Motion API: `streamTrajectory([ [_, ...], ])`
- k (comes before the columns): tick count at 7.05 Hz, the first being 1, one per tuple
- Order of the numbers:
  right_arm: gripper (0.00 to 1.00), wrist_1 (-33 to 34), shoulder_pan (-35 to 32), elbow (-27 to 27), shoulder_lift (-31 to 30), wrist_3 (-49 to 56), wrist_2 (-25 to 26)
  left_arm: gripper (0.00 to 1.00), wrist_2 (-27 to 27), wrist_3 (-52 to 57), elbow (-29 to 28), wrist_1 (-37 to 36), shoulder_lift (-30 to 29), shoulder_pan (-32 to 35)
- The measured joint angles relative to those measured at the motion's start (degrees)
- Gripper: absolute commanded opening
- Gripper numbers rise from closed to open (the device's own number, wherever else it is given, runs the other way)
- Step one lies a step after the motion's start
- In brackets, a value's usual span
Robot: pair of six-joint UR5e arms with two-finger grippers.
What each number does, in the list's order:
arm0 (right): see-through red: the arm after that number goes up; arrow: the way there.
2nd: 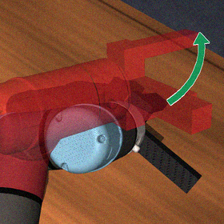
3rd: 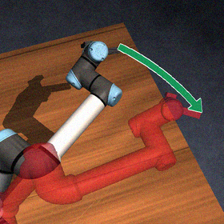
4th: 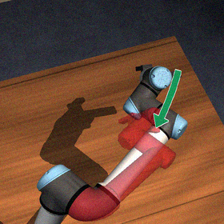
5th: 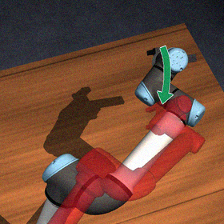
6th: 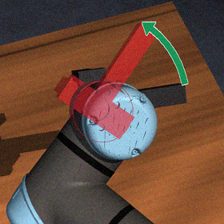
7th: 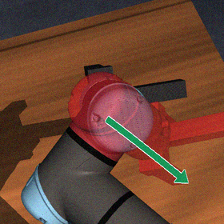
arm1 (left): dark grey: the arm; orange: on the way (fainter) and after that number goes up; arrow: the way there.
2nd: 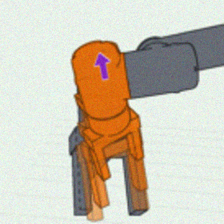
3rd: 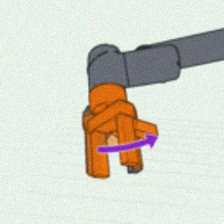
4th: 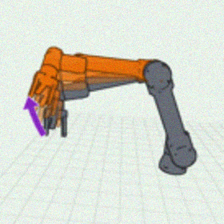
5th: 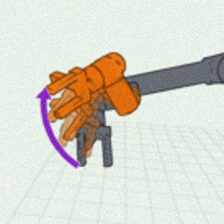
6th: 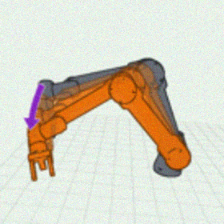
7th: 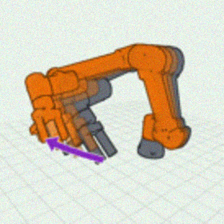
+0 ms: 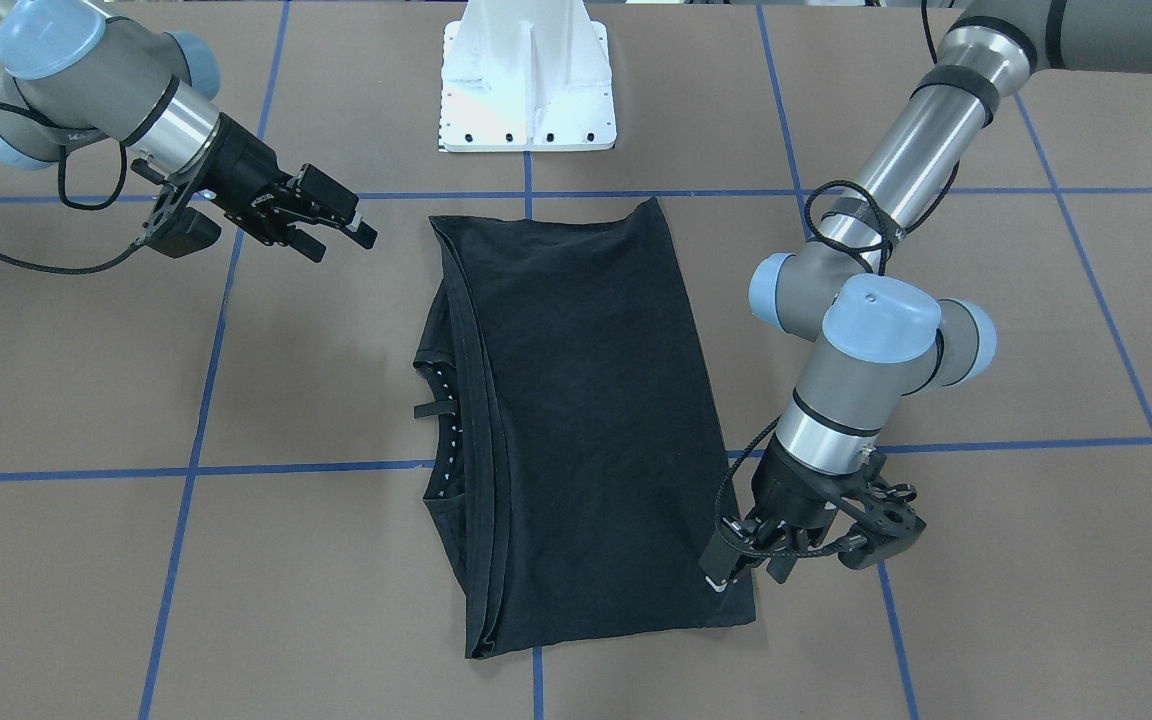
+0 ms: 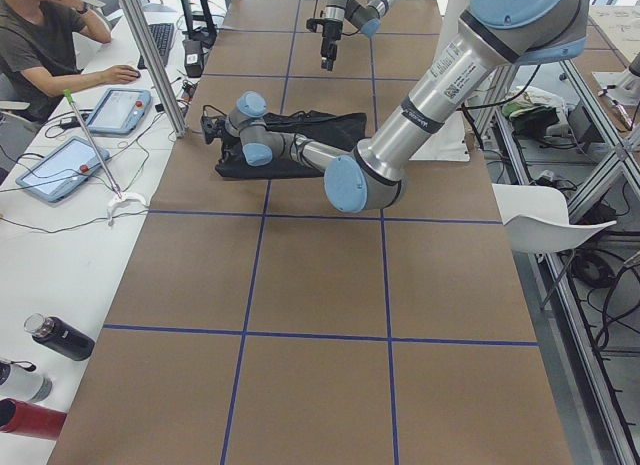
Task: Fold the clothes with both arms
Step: 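Release the shirt and draw both grippers away from it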
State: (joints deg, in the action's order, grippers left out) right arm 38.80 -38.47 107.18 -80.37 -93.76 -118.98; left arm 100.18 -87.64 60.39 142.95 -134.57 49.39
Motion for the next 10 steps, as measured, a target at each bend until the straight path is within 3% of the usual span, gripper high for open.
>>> streamTrajectory([
  [4, 1.00, 13.38, 6.44, 0.36, 3.26, 15.02, 10.38, 1.00, 4.88, 1.30, 11.67, -0.46, 8.60, 0.96],
  [8, 1.00, 38.25, 17.31, 0.59, 13.65, 27.75, 25.43, 1.00, 6.72, 1.85, 21.22, -0.65, 16.48, 1.22],
  [10, 1.00, 40.85, 20.65, -0.68, 14.63, 30.26, 29.71, 1.00, 7.02, 1.85, 22.05, -0.66, 17.31, 1.23],
])
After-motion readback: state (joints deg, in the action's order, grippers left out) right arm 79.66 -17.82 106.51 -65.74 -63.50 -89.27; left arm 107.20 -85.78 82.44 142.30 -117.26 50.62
